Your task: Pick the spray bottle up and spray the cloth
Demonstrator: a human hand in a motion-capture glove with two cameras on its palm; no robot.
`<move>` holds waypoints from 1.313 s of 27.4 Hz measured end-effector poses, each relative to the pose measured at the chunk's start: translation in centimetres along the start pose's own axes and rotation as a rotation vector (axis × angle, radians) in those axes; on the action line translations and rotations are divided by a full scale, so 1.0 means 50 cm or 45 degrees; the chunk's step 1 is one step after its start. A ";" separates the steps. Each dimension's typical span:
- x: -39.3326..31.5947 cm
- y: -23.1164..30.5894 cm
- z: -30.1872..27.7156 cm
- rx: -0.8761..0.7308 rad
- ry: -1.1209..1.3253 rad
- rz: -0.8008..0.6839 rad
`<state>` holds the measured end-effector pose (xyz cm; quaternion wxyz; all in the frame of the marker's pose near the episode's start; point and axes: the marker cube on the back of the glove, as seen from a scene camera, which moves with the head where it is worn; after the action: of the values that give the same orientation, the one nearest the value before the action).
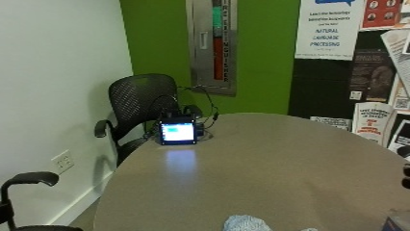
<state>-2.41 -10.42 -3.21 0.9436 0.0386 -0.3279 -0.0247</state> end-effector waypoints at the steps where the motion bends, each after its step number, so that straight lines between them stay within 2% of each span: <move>1: 0.001 -0.001 0.001 -0.012 -0.014 -0.003; 10: -0.006 -0.012 0.005 -0.133 -0.111 -0.026; 18: -0.004 -0.024 0.001 -0.129 -0.069 0.127; 36: -0.011 -0.039 -0.007 -0.013 0.011 0.108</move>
<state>-2.65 -12.31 -3.98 0.9454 0.0199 -0.3252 0.0138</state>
